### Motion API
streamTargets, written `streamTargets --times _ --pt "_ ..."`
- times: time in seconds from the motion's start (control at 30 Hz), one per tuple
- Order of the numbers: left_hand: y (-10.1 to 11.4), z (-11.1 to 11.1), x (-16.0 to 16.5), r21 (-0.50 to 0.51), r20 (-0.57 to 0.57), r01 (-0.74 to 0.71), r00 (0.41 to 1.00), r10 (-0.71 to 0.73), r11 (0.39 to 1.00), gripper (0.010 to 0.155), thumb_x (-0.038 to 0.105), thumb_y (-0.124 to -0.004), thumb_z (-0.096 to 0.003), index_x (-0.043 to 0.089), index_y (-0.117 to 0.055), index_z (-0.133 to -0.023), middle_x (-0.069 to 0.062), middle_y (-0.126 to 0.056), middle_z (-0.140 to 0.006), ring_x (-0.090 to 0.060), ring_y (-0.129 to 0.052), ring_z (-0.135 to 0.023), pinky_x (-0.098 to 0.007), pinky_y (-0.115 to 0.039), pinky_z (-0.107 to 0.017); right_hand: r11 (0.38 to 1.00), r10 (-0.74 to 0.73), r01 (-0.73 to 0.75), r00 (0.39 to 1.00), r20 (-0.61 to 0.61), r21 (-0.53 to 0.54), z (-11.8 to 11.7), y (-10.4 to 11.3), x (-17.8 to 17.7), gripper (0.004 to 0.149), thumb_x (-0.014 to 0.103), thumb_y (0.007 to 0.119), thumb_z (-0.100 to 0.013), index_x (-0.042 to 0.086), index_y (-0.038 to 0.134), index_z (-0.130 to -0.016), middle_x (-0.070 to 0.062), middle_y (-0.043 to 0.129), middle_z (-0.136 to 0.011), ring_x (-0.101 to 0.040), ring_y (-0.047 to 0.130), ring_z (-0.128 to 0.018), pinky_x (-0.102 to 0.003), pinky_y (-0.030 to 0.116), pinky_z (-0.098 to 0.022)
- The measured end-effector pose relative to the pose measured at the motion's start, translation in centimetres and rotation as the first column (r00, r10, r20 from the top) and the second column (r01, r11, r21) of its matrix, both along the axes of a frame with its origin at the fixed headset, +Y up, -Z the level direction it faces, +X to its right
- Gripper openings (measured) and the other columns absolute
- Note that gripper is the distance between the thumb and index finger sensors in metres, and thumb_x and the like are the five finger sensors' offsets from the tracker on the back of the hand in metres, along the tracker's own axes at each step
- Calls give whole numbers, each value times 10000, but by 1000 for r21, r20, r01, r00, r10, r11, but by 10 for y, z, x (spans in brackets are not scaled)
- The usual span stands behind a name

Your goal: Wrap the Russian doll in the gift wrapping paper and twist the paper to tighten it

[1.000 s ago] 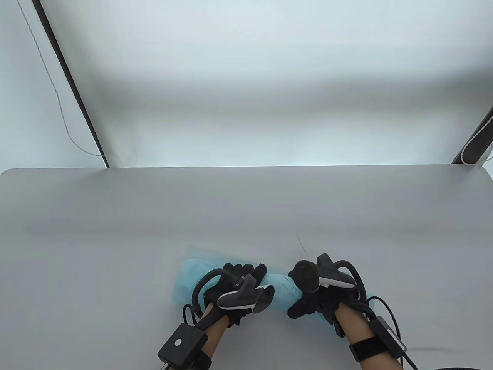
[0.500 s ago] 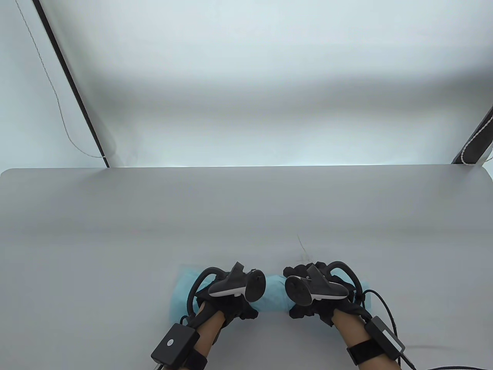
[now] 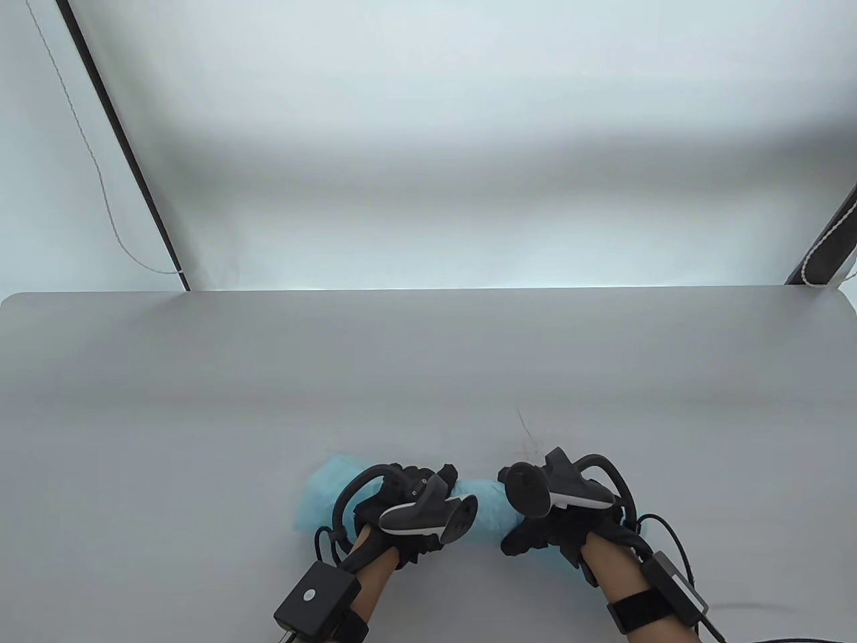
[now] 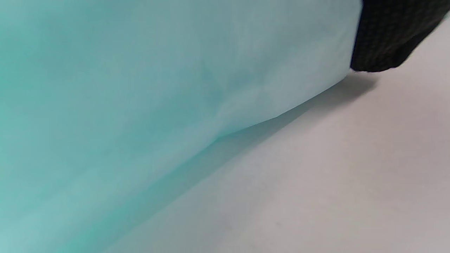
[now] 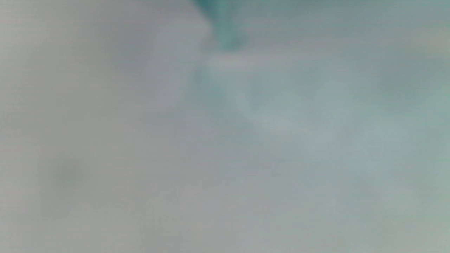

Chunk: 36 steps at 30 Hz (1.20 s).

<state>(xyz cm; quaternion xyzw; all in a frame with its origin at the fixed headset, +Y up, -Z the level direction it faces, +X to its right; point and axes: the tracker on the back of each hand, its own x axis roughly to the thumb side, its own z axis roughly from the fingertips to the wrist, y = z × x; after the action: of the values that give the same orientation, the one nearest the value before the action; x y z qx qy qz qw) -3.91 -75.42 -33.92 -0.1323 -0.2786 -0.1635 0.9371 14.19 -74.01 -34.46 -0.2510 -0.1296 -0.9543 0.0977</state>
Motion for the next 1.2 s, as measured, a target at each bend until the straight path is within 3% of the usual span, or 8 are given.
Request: streamTargets --times 0.1,0.3,0.5,0.6,0.73,0.97,1.1,1.2 --pt "0 -5 -7 -129 -52 -80 996 74 988 1070 662 -924 -375 111 -393 -1123 -134 -796 -1047 -343 -932 -806 -615 -710 -653 990 89 -81 994 -59 118 4 -3 -8 1136 693 905 -394 122 384 -1226 -198 696 -1179 -389 793 -1015 -655 594 -786" --pt "-1 -5 -12 -189 -76 -97 994 84 977 1062 669 -908 -387 145 -368 -1136 -108 -761 -1082 -343 -883 -868 -622 -664 -686 998 22 -17 997 -72 61 2 -2 -8 1097 696 941 -374 120 499 -1196 -200 787 -1108 -367 853 -933 -641 631 -770" --pt "-4 8 2 92 -51 81 996 -76 992 1122 647 -870 -402 201 -145 -1133 -156 -335 -1270 -456 -458 -1147 -735 -399 -764 988 -35 42 998 56 -145 -6 0 -1 1087 750 919 -373 80 593 -1164 -217 865 -1038 -357 911 -855 -631 689 -731" --pt "-4 7 5 159 -2 79 997 -80 984 1090 659 -873 -392 199 -222 -1136 -102 -512 -1237 -410 -615 -1116 -691 -495 -759 978 -78 91 994 74 -189 -9 -3 5 1088 743 919 -382 73 583 -1170 -229 848 -1045 -370 891 -866 -640 671 -736" --pt "0 2 0 43 13 1 1000 -2 999 1058 665 -925 -368 166 -383 -1126 -78 -769 -1085 -328 -876 -911 -623 -663 -694 992 -28 31 999 32 -121 -3 -3 3 1095 723 905 -391 115 491 -1203 -201 775 -1116 -383 832 -954 -647 623 -768" --pt "2 -5 -10 -241 -104 -119 990 96 963 1067 695 -914 -369 91 -453 -1119 -120 -825 -1029 -346 -915 -819 -620 -698 -657 982 123 -104 986 -115 156 8 -6 -9 1153 672 908 -407 105 327 -1227 -194 655 -1184 -385 759 -1037 -638 587 -797" --pt "1 -3 -14 -257 -113 -110 990 83 960 1057 692 -892 -390 141 -390 -1138 -92 -764 -1080 -351 -851 -891 -631 -643 -692 995 26 -15 994 -103 104 5 -6 -6 1094 692 943 -382 140 462 -1195 -181 747 -1126 -353 827 -956 -625 634 -772" --pt "1 2 -11 -115 -112 -75 992 62 991 1067 664 -882 -396 190 -289 -1146 -92 -611 -1179 -407 -678 -1035 -704 -508 -735 1000 19 -17 998 -61 26 2 -3 -6 1080 731 933 -374 118 541 -1172 -188 812 -1075 -343 881 -887 -614 672 -751"
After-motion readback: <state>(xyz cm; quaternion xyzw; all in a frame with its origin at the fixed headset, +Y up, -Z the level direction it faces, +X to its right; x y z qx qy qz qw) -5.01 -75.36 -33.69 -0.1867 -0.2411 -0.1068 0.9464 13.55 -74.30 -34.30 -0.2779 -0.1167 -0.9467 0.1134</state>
